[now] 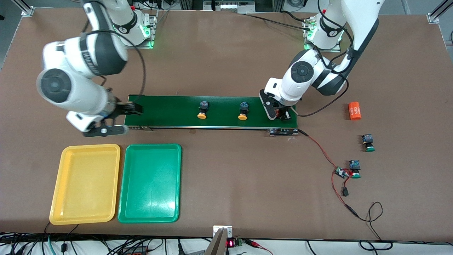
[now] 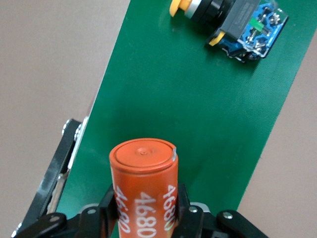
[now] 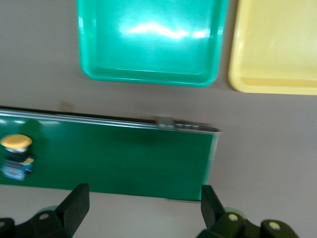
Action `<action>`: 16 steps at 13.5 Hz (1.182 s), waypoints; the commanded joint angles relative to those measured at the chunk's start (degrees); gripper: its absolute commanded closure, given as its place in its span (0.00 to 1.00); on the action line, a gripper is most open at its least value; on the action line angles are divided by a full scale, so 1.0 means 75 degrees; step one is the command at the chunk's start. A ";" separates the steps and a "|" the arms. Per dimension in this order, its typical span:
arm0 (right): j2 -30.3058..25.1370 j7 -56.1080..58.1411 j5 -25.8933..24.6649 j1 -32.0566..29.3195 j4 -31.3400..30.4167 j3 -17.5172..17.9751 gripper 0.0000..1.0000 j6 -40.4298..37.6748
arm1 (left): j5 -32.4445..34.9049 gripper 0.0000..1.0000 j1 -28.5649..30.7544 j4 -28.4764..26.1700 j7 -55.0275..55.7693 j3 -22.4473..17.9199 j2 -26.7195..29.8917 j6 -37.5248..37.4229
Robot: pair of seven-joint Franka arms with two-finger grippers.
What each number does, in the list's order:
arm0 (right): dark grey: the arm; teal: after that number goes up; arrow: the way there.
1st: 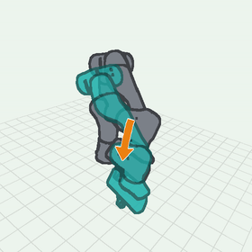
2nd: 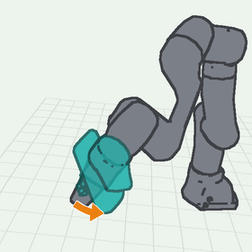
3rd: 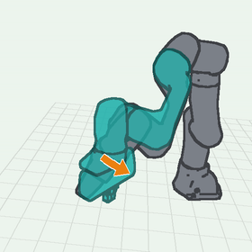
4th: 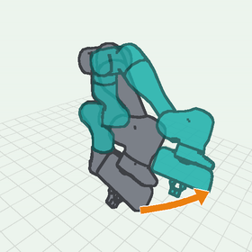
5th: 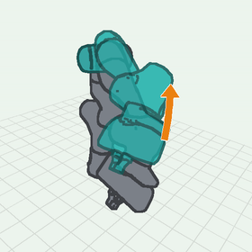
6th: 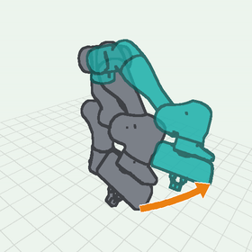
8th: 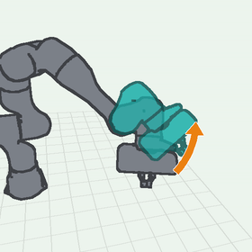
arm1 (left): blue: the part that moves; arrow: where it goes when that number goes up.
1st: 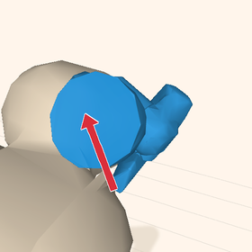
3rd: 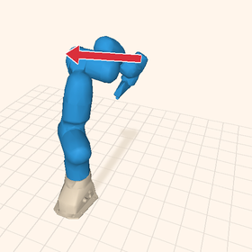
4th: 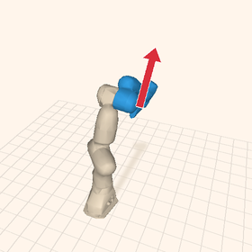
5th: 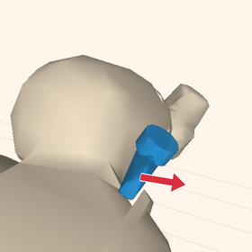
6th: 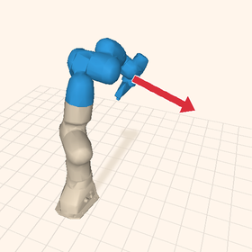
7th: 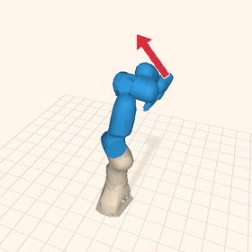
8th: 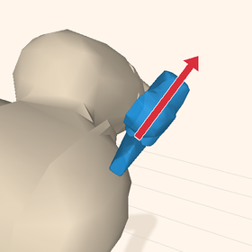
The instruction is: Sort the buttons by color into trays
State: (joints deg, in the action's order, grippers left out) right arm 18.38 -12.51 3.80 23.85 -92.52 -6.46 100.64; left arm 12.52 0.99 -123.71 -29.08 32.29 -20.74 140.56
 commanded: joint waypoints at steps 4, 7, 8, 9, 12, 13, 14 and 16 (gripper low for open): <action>0.0128 -0.0570 0.0923 0.0838 -0.0857 -0.0041 0.00 0.1625 | -0.0192 0.00 0.0009 0.0252 -0.0038 -0.0249 0.0853 -0.0387; 0.0268 -0.1552 0.0959 0.1260 -0.1187 0.0040 0.00 0.2060 | -0.0965 0.00 0.0021 0.0661 0.0839 -0.1137 0.1172 -0.1044; 0.0303 -0.1740 0.0959 0.1308 -0.1292 0.0087 0.00 0.2200 | -0.1001 0.00 0.0021 0.0779 0.1225 -0.1477 0.1160 -0.1057; 0.0327 -0.1928 0.0959 0.1390 -0.1479 0.0099 0.00 0.2411 | -0.1013 0.00 0.0021 0.0873 0.1693 -0.1829 0.1090 -0.1057; 0.0257 -0.2140 0.0959 0.1601 -0.2065 0.0158 0.00 0.2904 | -0.1095 0.00 0.0009 0.1329 0.2985 -0.2965 0.0681 -0.0976; 0.0245 -0.2141 0.0959 0.1636 -0.2148 0.0193 0.00 0.2905 | -0.1095 0.00 -0.0003 0.1586 0.3033 -0.3259 0.0529 -0.0975; 0.0245 -0.2141 0.0959 0.1683 -0.2206 0.0239 0.00 0.2905 | -0.1107 0.00 0.0009 0.1682 0.3057 -0.3401 0.0388 -0.0975; 0.0257 -0.2129 0.0947 0.1707 -0.2277 0.0310 0.00 0.2917 | -0.1107 0.00 -0.0003 0.1741 0.3069 -0.3706 -0.0126 -0.0708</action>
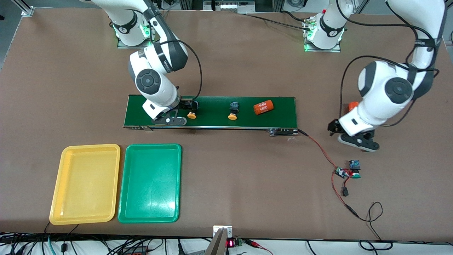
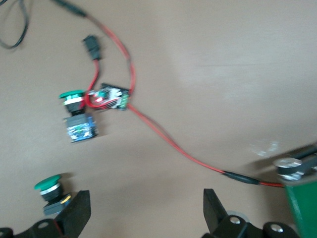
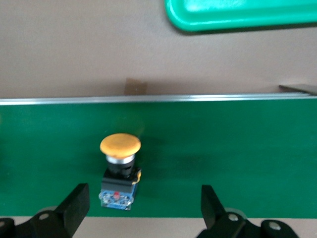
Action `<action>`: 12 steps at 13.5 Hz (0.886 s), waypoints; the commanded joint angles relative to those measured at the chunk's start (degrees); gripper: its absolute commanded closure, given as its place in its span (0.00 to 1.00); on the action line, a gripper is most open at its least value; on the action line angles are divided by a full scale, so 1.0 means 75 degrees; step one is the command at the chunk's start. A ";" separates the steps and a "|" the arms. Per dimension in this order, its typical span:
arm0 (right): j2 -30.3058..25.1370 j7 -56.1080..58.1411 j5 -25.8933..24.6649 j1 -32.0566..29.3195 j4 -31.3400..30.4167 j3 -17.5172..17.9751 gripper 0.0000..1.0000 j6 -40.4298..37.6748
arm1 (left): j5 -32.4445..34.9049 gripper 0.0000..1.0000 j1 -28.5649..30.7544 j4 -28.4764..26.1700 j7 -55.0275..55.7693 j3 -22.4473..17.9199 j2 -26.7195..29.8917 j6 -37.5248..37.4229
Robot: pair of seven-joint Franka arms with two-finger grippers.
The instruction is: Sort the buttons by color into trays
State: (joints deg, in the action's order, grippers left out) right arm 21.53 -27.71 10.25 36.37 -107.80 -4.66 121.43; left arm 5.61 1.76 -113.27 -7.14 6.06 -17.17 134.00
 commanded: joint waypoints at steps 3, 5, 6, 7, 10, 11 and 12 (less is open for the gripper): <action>-0.0117 -0.0102 0.0086 0.0061 -0.0416 0.0141 0.00 0.0355 | -0.0127 0.00 -0.0070 0.0862 -0.0008 -0.0618 -0.1562 0.1513; -0.0081 -0.0102 0.0039 0.0155 -0.0777 0.0141 0.00 0.0845 | -0.0138 0.00 -0.0070 0.1063 -0.0136 -0.0796 -0.1963 0.1634; -0.0081 -0.0079 0.0016 0.0155 -0.1046 0.0141 0.00 0.1173 | -0.0150 0.00 -0.0059 0.1075 -0.0276 -0.0808 -0.2103 0.1703; -0.0081 -0.0055 0.0004 0.0155 -0.1211 0.0141 0.00 0.1373 | -0.0138 0.00 -0.0059 0.1086 -0.0359 -0.0901 -0.2290 0.1994; -0.0081 -0.0008 -0.0008 0.0143 -0.1295 0.0141 0.01 0.1340 | -0.0185 0.00 -0.0035 0.1086 -0.0454 -0.1054 -0.2632 0.2945; -0.0081 0.0015 -0.0008 0.0155 -0.1295 0.0141 0.21 0.1340 | -0.0185 0.00 -0.0035 0.1086 -0.0454 -0.1054 -0.2644 0.2946; -0.0081 -0.0043 -0.0008 0.0155 -0.1295 0.0141 0.47 0.1329 | -0.0185 0.00 -0.0012 0.1086 -0.0454 -0.1054 -0.2772 0.2969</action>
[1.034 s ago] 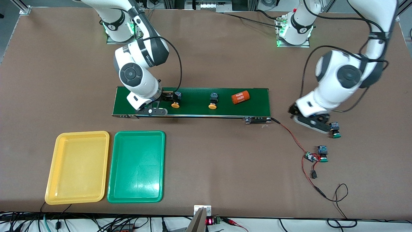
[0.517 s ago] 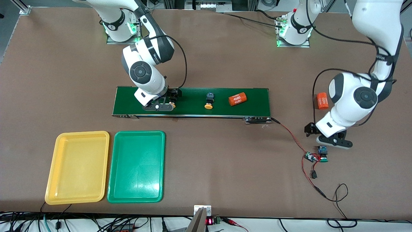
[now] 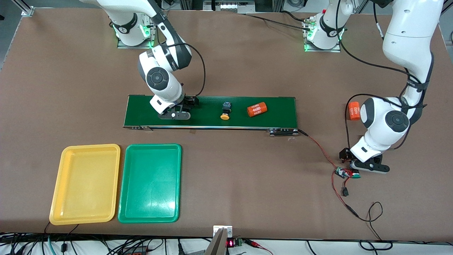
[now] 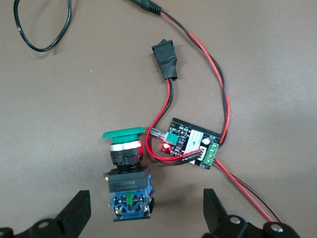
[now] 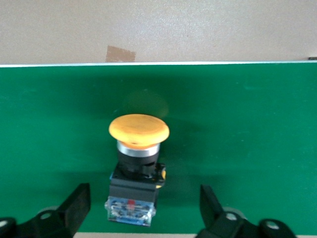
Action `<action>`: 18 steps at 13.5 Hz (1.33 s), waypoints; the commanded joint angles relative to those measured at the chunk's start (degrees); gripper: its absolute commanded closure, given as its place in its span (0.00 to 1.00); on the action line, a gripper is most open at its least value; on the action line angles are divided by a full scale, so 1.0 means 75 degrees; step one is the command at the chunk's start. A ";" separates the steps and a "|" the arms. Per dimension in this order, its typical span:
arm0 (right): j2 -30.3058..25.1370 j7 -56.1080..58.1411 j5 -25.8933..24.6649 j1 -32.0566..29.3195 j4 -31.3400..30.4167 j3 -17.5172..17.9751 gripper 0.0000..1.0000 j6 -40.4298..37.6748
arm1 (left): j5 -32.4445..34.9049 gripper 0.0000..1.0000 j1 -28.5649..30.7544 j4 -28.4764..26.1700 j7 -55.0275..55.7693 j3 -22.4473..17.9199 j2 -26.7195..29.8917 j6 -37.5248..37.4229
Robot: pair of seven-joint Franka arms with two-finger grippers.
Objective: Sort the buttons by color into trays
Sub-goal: 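Carry the yellow button to the yellow tray while the left gripper grasps a green button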
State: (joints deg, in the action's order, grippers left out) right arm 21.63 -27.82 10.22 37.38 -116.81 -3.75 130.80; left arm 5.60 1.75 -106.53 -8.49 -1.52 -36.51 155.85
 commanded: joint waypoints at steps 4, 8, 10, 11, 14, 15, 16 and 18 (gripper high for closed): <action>-0.0071 -0.0064 -0.0004 0.0008 -0.0082 0.0020 0.75 0.0079 | -0.0196 0.20 0.0095 0.0470 -0.0274 -0.0055 -0.0487 0.0103; -0.0177 0.0018 -0.0027 -0.0306 0.0361 -0.0260 0.86 0.0102 | -0.0196 0.68 0.0107 0.0470 -0.0181 -0.0067 -0.0511 0.0114; -0.0095 0.0135 -0.0329 -0.0681 0.0807 -0.0682 0.86 0.0126 | -0.0196 0.74 0.0119 0.0482 -0.0146 -0.0067 -0.0453 0.0114; 0.0021 0.0217 -0.0761 -0.1054 0.1053 -0.0718 0.86 0.0149 | -0.0185 0.74 0.0130 0.0482 -0.0122 -0.0067 -0.0337 0.0045; 0.0513 0.0695 -0.1164 -0.2110 0.1849 -0.0730 0.87 0.0091 | -0.0173 0.73 0.0119 0.0481 -0.0110 0.0143 0.0470 -0.1380; 0.0758 0.1069 -0.1164 -0.2426 0.2096 -0.0730 0.88 0.0079 | -0.0173 0.73 0.0130 0.0482 -0.0110 0.0330 0.0752 -0.1884; 0.0993 0.1618 -0.1210 -0.2707 0.2353 -0.0730 0.88 0.0079 | -0.0173 0.73 0.0130 0.0470 -0.0110 0.0494 0.0986 -0.2412; 0.1333 0.2731 -0.1258 -0.3072 0.2590 -0.0742 0.90 0.0079 | -0.0184 0.71 0.0130 0.0470 -0.0064 0.1125 0.1397 -0.3828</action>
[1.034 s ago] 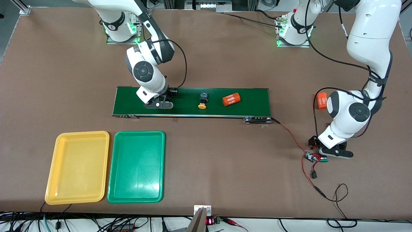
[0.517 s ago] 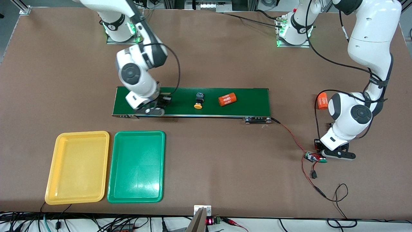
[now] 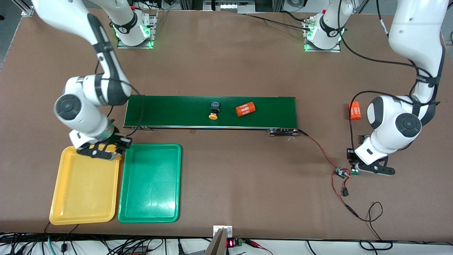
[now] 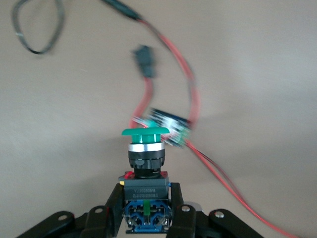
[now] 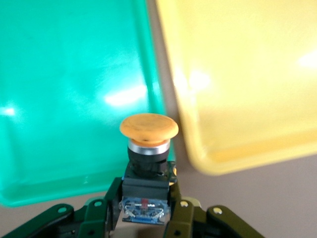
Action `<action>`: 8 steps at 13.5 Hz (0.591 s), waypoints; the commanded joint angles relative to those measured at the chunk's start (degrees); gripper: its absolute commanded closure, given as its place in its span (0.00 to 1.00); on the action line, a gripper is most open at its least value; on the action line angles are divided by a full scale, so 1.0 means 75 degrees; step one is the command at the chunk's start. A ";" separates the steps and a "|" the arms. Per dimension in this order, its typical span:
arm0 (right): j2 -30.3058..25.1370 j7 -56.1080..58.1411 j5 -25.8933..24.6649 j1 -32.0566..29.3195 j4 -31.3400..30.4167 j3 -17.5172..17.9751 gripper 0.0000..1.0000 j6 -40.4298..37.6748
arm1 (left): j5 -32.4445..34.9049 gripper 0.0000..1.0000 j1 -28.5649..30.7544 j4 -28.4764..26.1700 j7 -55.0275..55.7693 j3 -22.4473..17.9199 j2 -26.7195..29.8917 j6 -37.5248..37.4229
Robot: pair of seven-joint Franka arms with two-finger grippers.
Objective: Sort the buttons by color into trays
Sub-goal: 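Release the yellow button in the yellow tray while the left gripper places the green button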
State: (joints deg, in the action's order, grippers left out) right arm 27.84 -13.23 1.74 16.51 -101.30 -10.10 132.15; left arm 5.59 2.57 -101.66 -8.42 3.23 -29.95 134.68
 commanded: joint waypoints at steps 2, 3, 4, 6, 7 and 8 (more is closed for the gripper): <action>0.0787 0.2191 -0.0267 -0.0652 0.0558 0.0023 0.91 -0.0043 | -0.0195 0.70 0.0020 -0.0203 0.0801 0.1357 0.0758 -0.2237; 0.0870 0.2650 -0.0267 -0.0782 0.0570 0.0023 0.91 -0.0019 | -0.0195 0.70 0.0020 -0.0250 0.1561 0.1860 0.0863 -0.2498; 0.0952 0.2991 -0.0279 -0.0876 0.0616 0.0023 0.91 -0.0030 | -0.0195 0.69 0.0032 -0.0297 0.2195 0.2306 0.0899 -0.2640; 0.1151 0.3612 -0.0279 -0.1040 0.0721 0.0023 0.91 -0.0019 | -0.0218 0.71 0.0008 -0.0565 0.3343 0.3279 0.0888 -0.2677; 0.1291 0.3906 -0.0267 -0.1110 0.0850 0.0023 0.91 -0.0007 | -0.0218 0.70 -0.0015 -0.0648 0.4034 0.3550 0.0876 -0.2665; 0.1420 0.3978 -0.0267 -0.1123 0.1002 0.0023 0.91 -0.0007 | -0.0218 0.70 -0.0015 -0.0753 0.4459 0.3808 0.0888 -0.2595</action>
State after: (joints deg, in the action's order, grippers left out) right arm 36.23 13.97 0.57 8.97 -97.11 -10.51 132.29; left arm 5.34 1.57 -104.58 19.75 28.90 -24.78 114.81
